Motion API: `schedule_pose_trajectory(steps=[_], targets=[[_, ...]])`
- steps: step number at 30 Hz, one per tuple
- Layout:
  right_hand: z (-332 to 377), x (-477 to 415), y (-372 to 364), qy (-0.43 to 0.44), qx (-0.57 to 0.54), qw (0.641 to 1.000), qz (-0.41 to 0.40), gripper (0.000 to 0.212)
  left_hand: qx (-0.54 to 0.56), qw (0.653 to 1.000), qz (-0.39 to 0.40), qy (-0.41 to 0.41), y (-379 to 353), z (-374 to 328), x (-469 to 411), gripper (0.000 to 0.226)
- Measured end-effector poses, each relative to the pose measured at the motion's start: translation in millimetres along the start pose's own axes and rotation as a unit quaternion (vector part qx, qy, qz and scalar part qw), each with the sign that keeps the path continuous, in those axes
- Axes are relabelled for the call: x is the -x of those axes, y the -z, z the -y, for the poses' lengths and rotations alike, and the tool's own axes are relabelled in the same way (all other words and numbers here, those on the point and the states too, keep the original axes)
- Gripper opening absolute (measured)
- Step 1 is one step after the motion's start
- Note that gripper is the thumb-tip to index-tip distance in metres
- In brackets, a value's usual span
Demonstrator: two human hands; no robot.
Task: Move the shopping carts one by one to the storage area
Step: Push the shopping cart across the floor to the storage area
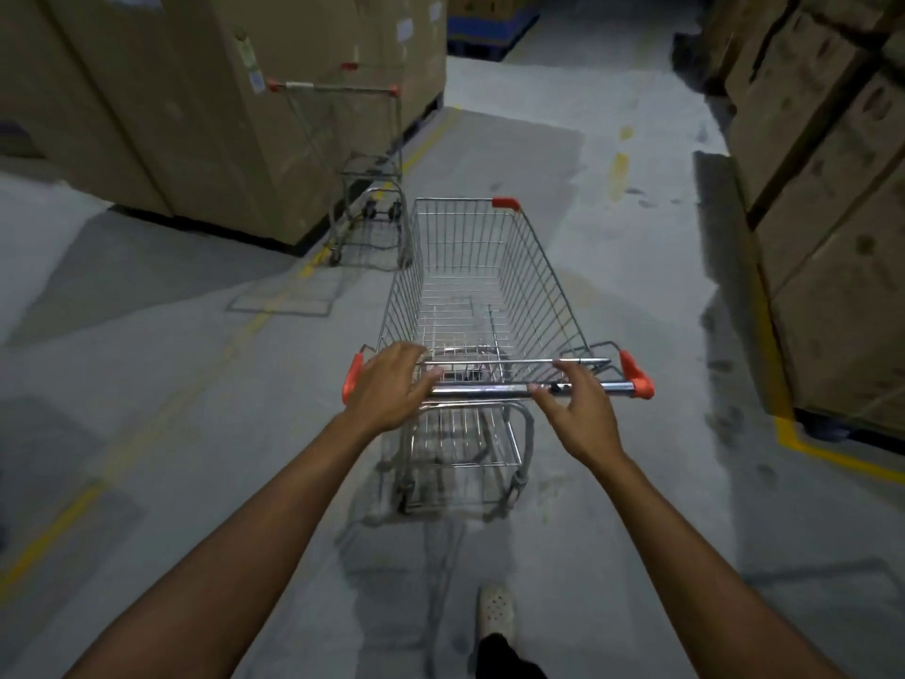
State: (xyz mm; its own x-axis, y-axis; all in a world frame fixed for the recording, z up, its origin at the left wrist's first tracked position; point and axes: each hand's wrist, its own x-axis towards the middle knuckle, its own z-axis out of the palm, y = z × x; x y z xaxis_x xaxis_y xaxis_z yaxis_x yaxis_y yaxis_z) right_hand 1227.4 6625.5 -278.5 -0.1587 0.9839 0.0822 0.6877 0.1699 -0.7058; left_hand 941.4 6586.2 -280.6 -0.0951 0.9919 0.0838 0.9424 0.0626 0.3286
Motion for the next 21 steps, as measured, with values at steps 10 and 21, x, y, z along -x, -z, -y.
schedule_pose_trajectory(steps=[10, 21], targets=[[-43, -67, -13, 0.040, 0.329, 0.942, 0.058, 0.054, -0.145, 0.982, 0.095, 0.081, -22, 2, -14, 0.082], [-15, -34, -41, 0.032, 0.404, 0.908, 0.106, 0.053, -0.149, 0.979, 0.078, 0.115, -17, 25, 29, 0.070]])
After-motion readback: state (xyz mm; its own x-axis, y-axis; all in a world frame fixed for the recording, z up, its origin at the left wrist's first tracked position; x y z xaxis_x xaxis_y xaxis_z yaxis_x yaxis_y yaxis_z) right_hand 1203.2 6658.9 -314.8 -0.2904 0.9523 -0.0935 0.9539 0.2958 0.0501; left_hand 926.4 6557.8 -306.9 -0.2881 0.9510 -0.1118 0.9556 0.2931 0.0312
